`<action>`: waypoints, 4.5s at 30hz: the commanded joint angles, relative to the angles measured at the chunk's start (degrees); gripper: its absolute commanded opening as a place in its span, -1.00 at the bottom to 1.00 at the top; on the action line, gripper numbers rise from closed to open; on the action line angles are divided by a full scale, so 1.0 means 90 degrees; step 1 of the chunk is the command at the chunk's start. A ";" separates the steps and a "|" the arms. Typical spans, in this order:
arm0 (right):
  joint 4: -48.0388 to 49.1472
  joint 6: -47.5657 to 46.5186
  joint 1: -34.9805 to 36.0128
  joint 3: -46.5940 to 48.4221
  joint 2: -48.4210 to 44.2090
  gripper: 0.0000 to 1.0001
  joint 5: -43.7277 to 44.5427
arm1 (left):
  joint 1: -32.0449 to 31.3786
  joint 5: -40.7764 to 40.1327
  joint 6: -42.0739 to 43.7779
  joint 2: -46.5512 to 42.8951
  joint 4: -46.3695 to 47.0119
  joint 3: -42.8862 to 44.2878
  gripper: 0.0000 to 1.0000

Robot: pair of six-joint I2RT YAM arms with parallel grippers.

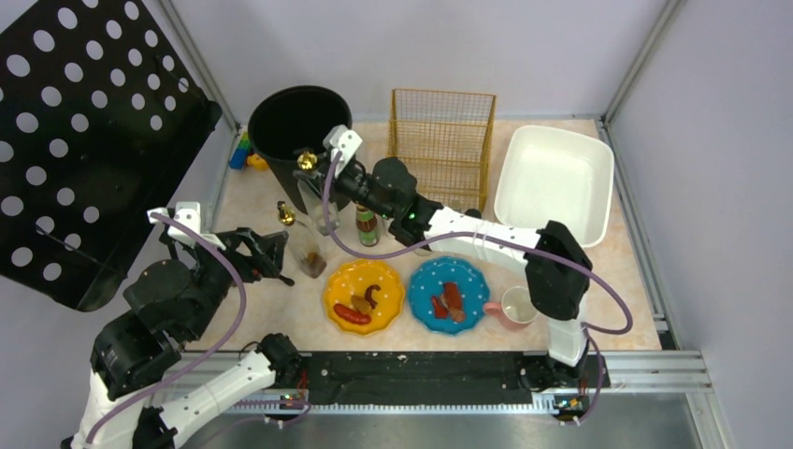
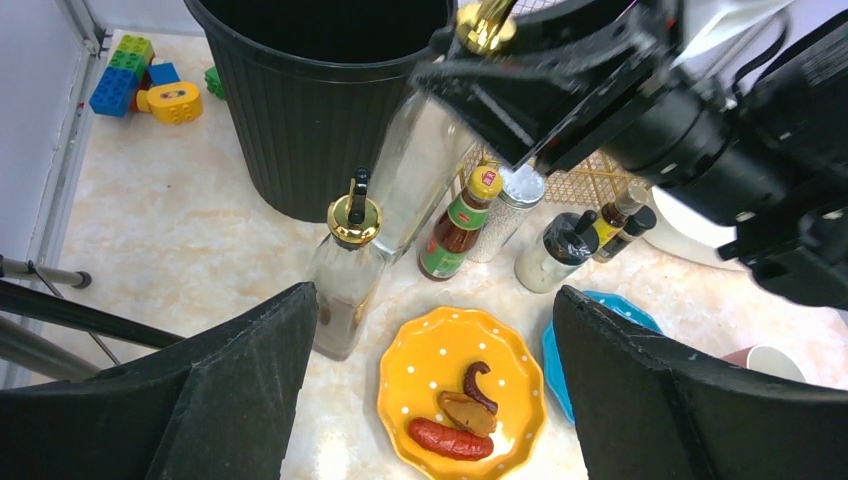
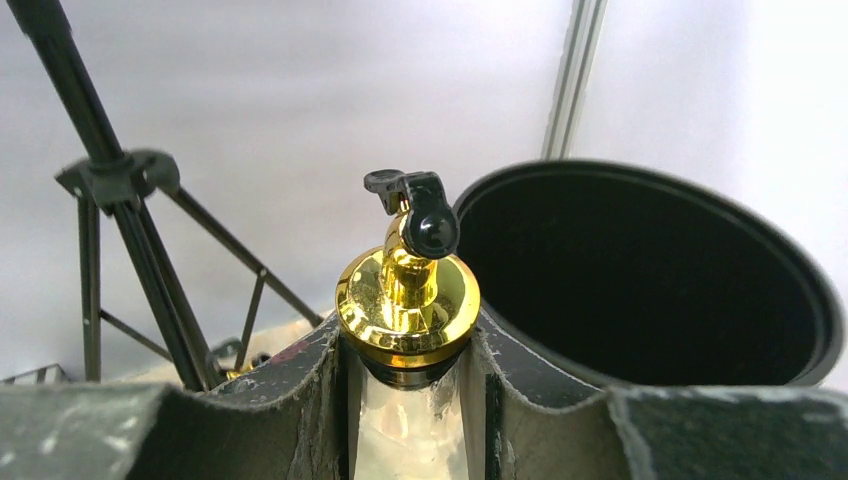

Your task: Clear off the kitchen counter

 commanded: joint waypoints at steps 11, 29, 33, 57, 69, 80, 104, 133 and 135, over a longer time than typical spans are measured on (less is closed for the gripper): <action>-0.1807 -0.0474 -0.0307 0.1833 -0.1919 -1.00 0.1221 | 0.0007 0.0108 0.0131 -0.0062 0.0520 0.0179 0.84; -0.3059 -0.0700 -0.2232 0.3906 -0.1155 -1.00 0.1774 | 0.0007 0.0351 0.0281 0.0195 0.1054 -0.0140 0.84; -0.2848 -0.0829 -0.2447 0.4444 -0.0477 -1.00 0.2059 | 0.0007 0.0267 0.0372 0.0261 0.1058 -0.0129 0.84; -0.1290 -0.0999 -0.2771 0.5411 0.1541 -1.00 0.2129 | 0.0007 0.0579 0.0677 0.0255 0.1356 -0.0625 0.85; -0.0677 -0.0579 -0.2766 0.4588 0.1668 -1.00 0.2405 | 0.0007 0.0629 0.0628 0.0139 0.1394 -0.0690 0.85; -0.0178 -0.0312 -0.2771 0.3484 0.1616 -1.00 0.2540 | 0.0007 0.0671 0.0602 0.0102 0.1364 -0.0689 0.85; -0.0891 0.0596 -0.2770 0.3107 0.2288 -0.96 0.3120 | 0.0007 0.0702 0.0531 0.0080 0.1292 -0.0651 0.86; -0.0214 -0.1079 -0.2132 0.1718 0.0718 0.66 0.4024 | 0.0007 0.0670 0.0475 0.0119 0.1230 -0.0293 0.86; -0.0067 -0.1121 -0.2132 0.1218 0.0310 0.68 0.4221 | 0.0007 0.0623 0.0486 0.0123 0.1206 -0.0242 0.87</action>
